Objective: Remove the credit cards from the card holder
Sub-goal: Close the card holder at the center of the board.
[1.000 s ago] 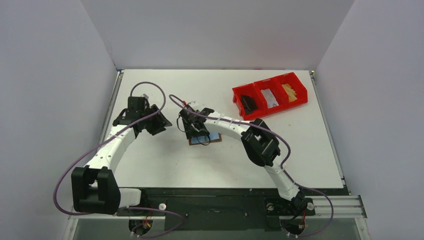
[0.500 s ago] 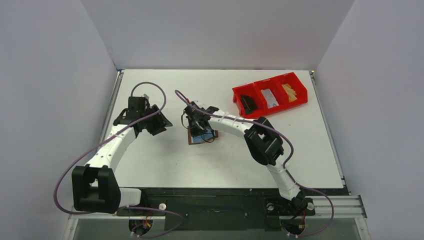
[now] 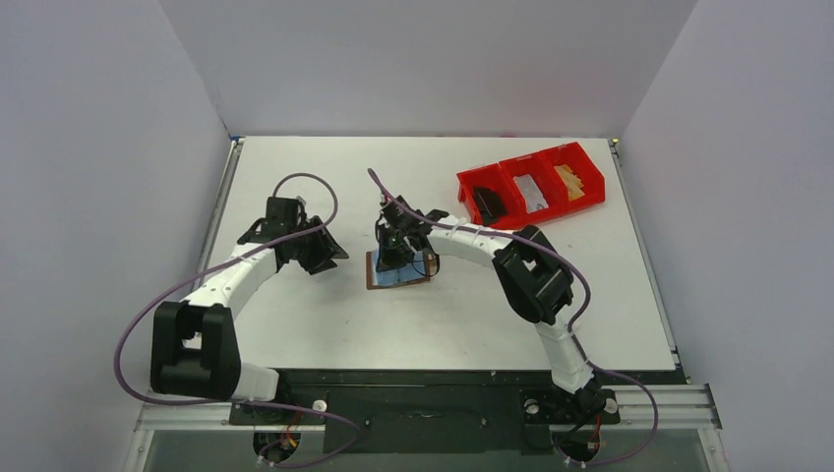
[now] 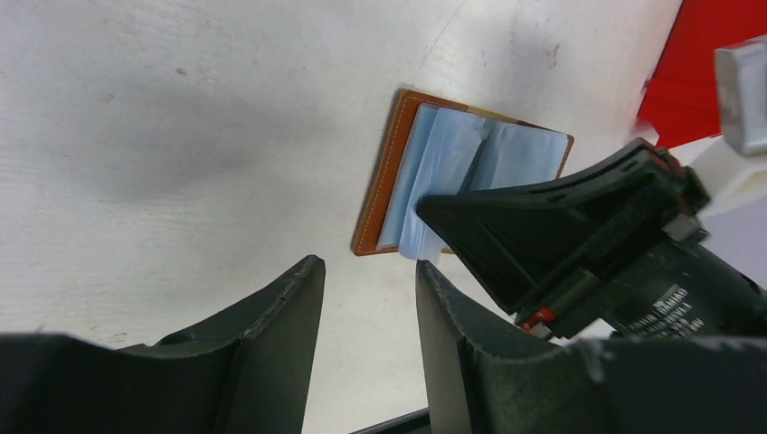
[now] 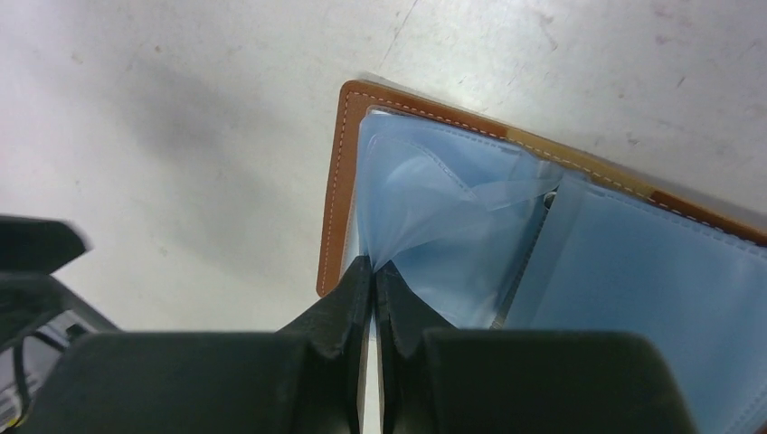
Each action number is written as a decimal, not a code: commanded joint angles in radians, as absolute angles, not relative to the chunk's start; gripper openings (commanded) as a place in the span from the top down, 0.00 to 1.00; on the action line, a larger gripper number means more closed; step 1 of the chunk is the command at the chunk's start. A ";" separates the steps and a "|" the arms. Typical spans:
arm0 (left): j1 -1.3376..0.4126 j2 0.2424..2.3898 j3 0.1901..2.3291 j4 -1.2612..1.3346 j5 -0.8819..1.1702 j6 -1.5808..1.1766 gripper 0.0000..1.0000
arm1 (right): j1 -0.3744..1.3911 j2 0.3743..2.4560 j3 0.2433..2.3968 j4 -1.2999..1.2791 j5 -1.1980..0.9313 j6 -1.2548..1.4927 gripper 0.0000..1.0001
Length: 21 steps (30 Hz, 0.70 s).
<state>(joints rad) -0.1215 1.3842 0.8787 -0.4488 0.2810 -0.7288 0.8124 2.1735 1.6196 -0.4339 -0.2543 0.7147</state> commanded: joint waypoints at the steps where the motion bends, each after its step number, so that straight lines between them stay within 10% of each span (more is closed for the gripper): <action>1: -0.141 1.441 0.848 -0.332 0.351 -0.760 0.60 | 0.795 2.069 1.554 -0.305 -0.363 0.789 1.00; 21: -0.167 1.568 0.744 -0.091 0.524 -0.870 0.60 | 0.726 1.953 1.336 -0.008 -0.539 0.940 1.00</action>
